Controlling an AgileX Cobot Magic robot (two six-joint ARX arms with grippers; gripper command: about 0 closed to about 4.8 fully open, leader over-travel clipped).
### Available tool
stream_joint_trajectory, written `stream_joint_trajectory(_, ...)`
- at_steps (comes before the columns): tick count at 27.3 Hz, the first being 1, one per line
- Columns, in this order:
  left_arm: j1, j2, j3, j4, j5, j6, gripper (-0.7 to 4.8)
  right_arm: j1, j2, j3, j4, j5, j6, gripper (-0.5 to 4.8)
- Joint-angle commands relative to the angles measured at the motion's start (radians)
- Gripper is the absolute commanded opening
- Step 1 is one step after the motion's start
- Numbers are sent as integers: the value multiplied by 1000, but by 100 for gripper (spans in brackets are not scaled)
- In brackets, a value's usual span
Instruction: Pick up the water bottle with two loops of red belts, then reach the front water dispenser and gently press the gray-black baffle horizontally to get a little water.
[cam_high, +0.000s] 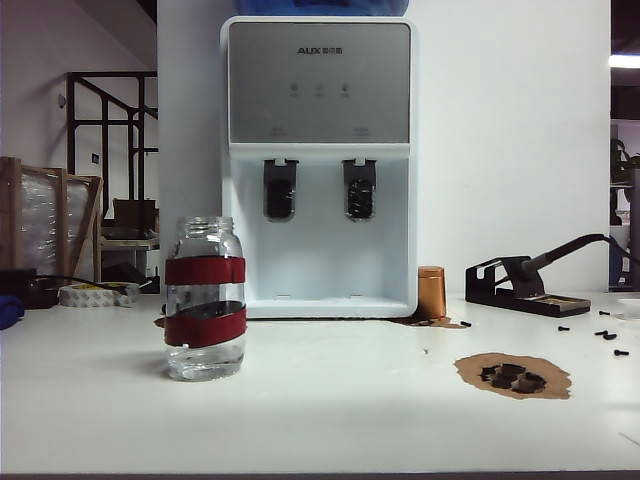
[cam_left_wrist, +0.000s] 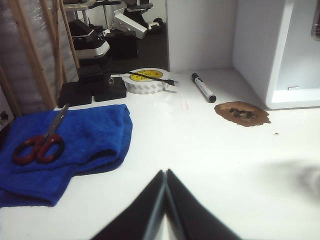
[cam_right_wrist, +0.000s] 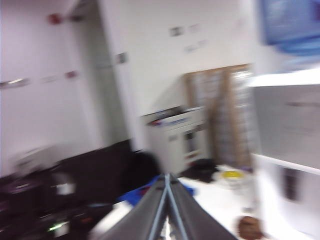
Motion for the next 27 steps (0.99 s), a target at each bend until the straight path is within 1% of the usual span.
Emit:
stream_joint_trajectory(1, 1, -1, -3, 5, 2, -3, -4, -2, 171, 90, 14, -204, -2, 1)
stream_joint_trajectory(2, 1, -1, -3, 5, 3, -3, -4, -2, 235, 103, 50, -196, -11, 103)
stream_joint_trajectory(3, 0, -1, -3, 5, 3, -3, -4, -2, 277, 102, 93, -144, -54, 384)
stream_joint_trajectory(4, 1, -1, -3, 5, 3, -3, -4, -2, 296, 101, 107, -76, -74, 479)
stream_joint_trajectory(5, 1, -1, -3, 3, 1, -3, -4, -2, 323, 101, 119, 3, -87, 479)
stream_joint_trajectory(6, 1, -1, -3, 4, 0, -3, -4, -2, 341, 101, 122, 28, -95, 479)
stream_joint_trajectory(7, 1, -1, -3, 4, -1, -1, -4, -2, 393, 101, 125, 95, -111, 479)
stream_joint_trajectory(8, 1, -1, -3, 4, -2, 9, -4, -2, 412, 101, 126, 106, -113, 479)
stream_joint_trajectory(11, 1, -1, -3, -1, 0, 63, -5, -2, 489, 80, 173, 96, -114, 479)
stream_joint_trajectory(12, 1, -1, -3, -3, 3, 77, -4, -2, 520, 65, 208, 71, -114, 479)
stream_joint_trajectory(14, 0, -1, -3, -2, 15, 84, -4, -2, 571, 34, 274, 63, -106, 479)
stream_joint_trajectory(16, 0, -1, -3, 6, 56, 84, -4, -2, 622, -3, 346, 62, -106, 479)
stream_joint_trajectory(18, 1, -1, -3, 42, 90, 85, -4, 0, 665, -33, 418, 36, -102, 479)
stream_joint_trajectory(20, 0, -1, -2, 86, 113, 113, -4, 9, 720, -54, 486, 38, -100, 479)
stream_joint_trajectory(22, 0, -1, 5, 103, 136, 140, -4, 10, 784, -61, 551, 28, -117, 479)
stream_joint_trajectory(24, 1, 0, 21, 71, 144, 139, -5, 11, 849, -61, 628, -5, -119, 479)
stream_joint_trajectory(25, 1, 2, 56, -8, 181, 140, -5, 13, 922, -61, 716, -7, -117, 479)
stream_joint_trajectory(27, 1, 3, 85, -44, 224, 166, -5, 13, 1008, -61, 784, -23, -118, 479)
